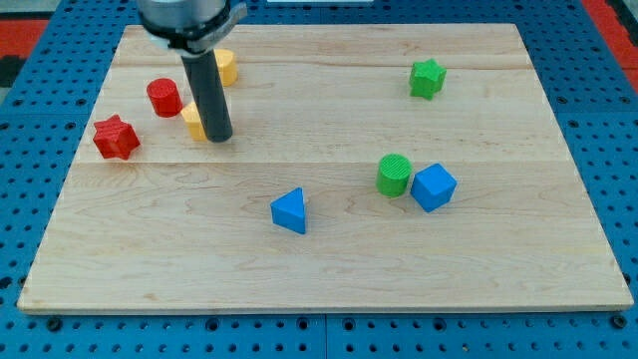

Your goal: Push the yellow hexagon towards the top center

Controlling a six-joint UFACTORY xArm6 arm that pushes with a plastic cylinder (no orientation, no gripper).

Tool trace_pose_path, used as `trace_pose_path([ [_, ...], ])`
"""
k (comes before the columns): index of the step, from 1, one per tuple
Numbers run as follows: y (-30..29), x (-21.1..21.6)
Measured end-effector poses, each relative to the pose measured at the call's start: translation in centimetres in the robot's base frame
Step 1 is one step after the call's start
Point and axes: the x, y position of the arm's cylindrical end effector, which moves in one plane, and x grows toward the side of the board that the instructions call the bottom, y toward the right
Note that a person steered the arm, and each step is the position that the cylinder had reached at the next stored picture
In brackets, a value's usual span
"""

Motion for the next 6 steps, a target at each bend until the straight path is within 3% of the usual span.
trace_pose_path([
  [1,0.0,1.7],
  [3,-8.4,1.0],
  [4,-6.7,-2.1],
  [6,-0.7,-2.6],
])
